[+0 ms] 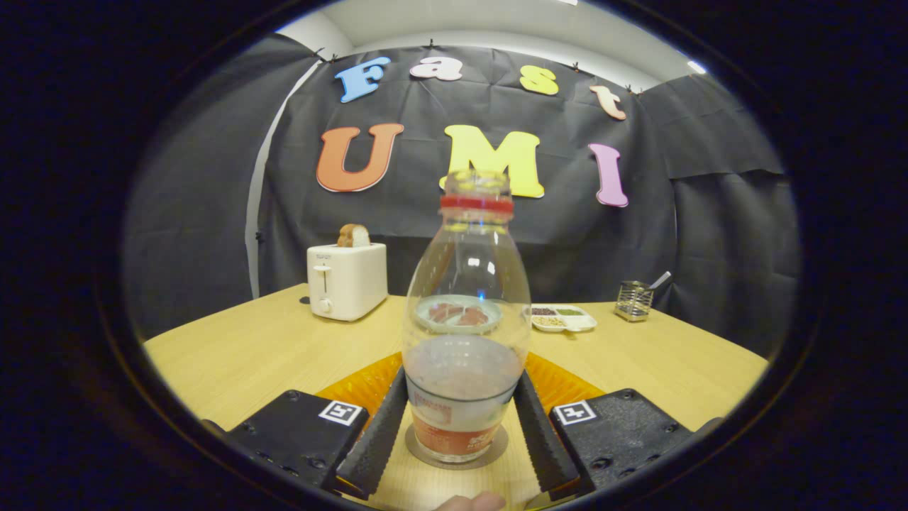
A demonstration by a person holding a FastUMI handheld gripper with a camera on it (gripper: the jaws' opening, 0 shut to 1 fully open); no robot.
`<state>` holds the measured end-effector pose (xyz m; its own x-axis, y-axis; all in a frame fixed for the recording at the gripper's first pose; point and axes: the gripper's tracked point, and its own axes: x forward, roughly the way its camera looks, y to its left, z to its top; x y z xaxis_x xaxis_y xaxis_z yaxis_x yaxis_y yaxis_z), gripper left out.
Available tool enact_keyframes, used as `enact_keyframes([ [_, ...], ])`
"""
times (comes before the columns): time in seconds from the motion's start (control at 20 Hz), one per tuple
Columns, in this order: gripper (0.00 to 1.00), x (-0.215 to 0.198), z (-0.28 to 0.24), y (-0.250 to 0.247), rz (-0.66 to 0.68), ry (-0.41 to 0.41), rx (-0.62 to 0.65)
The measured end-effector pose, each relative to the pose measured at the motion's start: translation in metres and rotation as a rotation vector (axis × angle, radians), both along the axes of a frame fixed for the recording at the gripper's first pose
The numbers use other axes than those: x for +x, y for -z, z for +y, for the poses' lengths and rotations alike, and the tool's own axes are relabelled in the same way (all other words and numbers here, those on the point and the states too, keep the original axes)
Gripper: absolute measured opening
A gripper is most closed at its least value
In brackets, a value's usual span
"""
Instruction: Take the bottle from table, then pour the juice into the cup, finally place the bottle on the coaster
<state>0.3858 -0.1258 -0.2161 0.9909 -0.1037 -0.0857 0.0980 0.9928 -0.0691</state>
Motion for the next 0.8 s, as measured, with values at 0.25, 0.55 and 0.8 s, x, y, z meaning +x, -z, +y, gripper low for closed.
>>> enact_keyframes([
  [0.25, 0.95, -0.002, -0.003, -0.005, -0.008, -0.003, -0.019],
  [0.55, 0.95, -0.015, -0.003, -0.020, -0.047, 0.025, -0.047],
  [0.8, 0.96, -0.031, 0.000, -0.042, -0.089, 0.020, -0.030],
])
